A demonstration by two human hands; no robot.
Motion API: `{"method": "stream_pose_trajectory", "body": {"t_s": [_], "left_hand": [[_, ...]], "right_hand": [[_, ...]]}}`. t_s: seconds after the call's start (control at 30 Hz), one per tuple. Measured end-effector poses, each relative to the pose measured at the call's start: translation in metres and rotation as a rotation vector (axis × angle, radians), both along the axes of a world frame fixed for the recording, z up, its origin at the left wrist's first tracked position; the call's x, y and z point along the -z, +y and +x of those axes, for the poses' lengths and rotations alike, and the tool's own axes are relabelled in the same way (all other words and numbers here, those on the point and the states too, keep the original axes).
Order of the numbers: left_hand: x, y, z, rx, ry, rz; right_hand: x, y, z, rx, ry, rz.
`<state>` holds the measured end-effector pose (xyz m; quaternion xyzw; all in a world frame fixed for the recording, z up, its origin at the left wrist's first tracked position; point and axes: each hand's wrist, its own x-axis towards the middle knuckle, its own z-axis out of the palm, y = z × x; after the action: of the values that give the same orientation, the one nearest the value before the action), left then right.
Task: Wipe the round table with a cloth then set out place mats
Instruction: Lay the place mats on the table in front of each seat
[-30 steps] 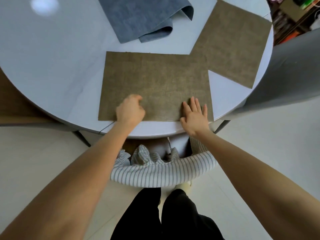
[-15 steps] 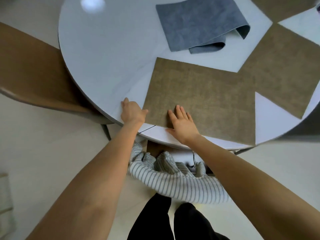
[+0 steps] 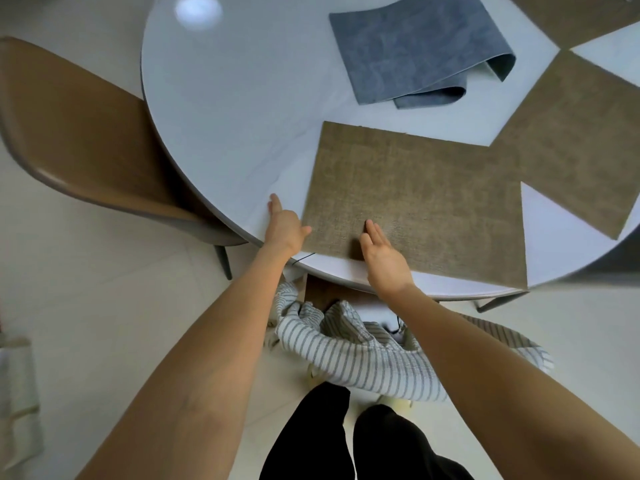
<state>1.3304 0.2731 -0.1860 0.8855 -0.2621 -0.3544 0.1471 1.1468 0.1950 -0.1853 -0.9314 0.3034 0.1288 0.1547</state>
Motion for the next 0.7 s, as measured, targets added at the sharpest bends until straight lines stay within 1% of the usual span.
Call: {"method": "stream_pose_trajectory", "body": {"t_s": [0.17, 0.37, 0.5, 0.6, 0.67, 0.7], "left_hand": [[-0.002, 0.0, -0.006, 0.032, -0.005, -0.009], [-0.006, -0.004, -0.006, 0.153, -0.073, 0.162], [-0.009, -0.006, -0.001, 0.195, -0.065, 0.207], [-0.016, -0.004, 0.002, 0.196, -0.108, 0.234], [-0.022, -0.006, -0.005, 0.162, -0.212, 0.219], [-0.024, -0.007, -0.012, 0.162, -0.268, 0.179]], "right_hand": [[0.001, 0.002, -0.002, -0.028, 0.035, -0.026], [0.0, 0.001, -0.004, -0.078, 0.053, -0.047], [-0.003, -0.001, -0.008, -0.084, 0.064, -0.036], [-0.006, -0.01, -0.012, -0.071, 0.032, 0.068], [-0.008, -0.018, -0.018, -0.047, -0.066, 0.148], [-0.007, -0.022, -0.022, -0.012, -0.12, 0.16]]}}
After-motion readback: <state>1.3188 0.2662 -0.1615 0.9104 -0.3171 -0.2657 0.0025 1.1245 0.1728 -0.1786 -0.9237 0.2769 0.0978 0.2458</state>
